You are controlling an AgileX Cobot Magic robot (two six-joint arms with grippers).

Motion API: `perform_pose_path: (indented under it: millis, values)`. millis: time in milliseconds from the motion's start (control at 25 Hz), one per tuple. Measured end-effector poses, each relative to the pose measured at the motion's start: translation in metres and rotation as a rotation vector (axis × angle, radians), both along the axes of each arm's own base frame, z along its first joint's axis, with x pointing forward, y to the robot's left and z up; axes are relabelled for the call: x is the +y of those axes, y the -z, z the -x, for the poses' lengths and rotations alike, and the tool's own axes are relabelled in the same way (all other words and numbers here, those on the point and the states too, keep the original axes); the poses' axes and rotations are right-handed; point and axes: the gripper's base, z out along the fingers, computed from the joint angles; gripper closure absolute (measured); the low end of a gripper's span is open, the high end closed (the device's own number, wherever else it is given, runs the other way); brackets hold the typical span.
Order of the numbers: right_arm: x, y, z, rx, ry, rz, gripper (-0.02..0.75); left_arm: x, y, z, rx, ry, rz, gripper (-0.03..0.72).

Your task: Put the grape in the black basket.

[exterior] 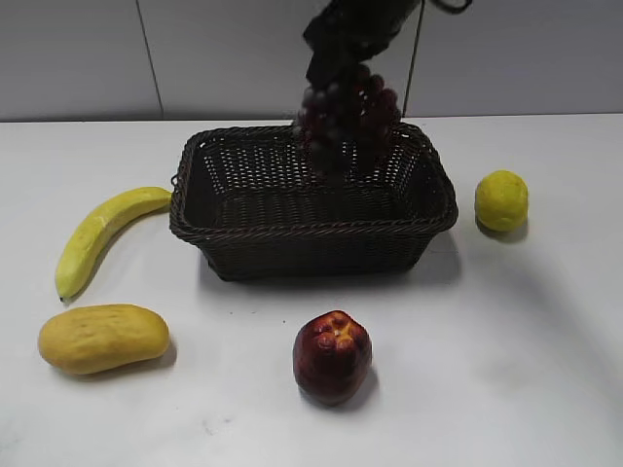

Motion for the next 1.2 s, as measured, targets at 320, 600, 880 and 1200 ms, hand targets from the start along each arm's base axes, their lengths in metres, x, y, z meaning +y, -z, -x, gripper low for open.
perform_pose_path:
  millis: [320,600,880,1200]
  values:
    - [0.008,0.054,-0.012,0.095,-0.010,0.056,0.594,0.000,0.000,0.000,0.000,0.000,0.000,0.452]
    - [0.001,0.046,-0.006,0.123,-0.033,0.097,0.134,0.000,0.000,0.000,0.000,0.000,0.000,0.452]
    - [-0.063,-0.009,-0.014,0.060,0.126,0.134,0.134,0.000,0.000,0.000,0.000,0.000,0.000,0.452]
    - [-0.181,-0.064,-0.024,0.019,0.524,0.072,0.157,0.000,0.000,0.000,0.000,0.000,0.000,0.452]
